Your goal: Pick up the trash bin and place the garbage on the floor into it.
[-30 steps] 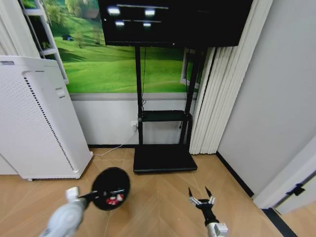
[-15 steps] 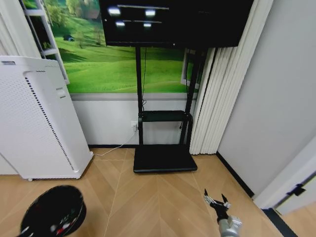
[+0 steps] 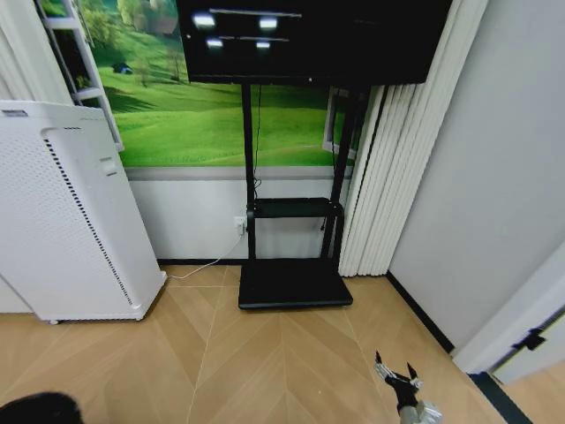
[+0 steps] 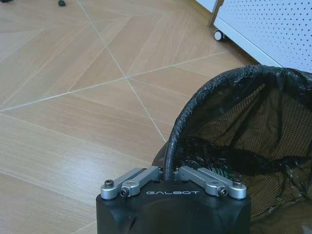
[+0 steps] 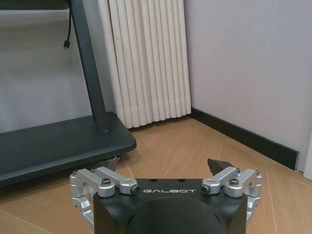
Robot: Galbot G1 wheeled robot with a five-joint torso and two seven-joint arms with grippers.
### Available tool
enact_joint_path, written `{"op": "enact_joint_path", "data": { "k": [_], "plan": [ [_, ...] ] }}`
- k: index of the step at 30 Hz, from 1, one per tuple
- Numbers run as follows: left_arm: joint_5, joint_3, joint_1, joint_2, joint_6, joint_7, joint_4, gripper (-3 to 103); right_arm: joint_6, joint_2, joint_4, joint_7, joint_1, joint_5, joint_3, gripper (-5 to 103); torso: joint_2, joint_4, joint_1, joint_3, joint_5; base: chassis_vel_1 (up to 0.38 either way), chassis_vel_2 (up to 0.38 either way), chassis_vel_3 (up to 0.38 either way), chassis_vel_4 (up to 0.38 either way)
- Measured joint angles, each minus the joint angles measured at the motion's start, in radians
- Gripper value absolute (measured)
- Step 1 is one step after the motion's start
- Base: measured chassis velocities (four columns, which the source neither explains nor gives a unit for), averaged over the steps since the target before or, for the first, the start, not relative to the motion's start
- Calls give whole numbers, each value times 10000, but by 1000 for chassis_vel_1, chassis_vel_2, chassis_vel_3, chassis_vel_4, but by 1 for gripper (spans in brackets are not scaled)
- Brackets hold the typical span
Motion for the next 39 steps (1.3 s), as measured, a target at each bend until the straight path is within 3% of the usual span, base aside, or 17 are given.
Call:
{"op": "enact_joint_path", "data": {
  "k": [9, 12, 19, 27, 39],
  "plan": [
    [248, 47, -414, 252, 193, 252, 799, 0, 44, -51, -171, -57, 26, 11, -181, 100, 0, -2, 0, 0, 3, 0, 0, 0, 0],
    [611, 147, -808, 439, 172, 699, 1727, 0, 28, -9, -118, -58, -8, 20, -215, 100, -2, 4, 0, 0, 2, 0, 0, 0, 0],
    [843, 656, -1873, 1018, 327, 1020, 2898, 0, -127, 48, 410, 0, -289, -184, -175, 100, -2, -3, 0, 0, 3, 0, 0, 0, 0],
    [959, 1084, -2408, 1194, 392, 999, 3218, 0, -151, 45, 667, 56, -466, -442, 47, 100, -1, -3, 0, 0, 10, 0, 0, 0, 0],
    [873, 1026, -2067, 988, 381, 952, 2876, 0, -233, 144, 533, 111, -244, -518, -79, 100, -2, 1, 1, 1, -6, 0, 0, 0, 0]
  ]
}}
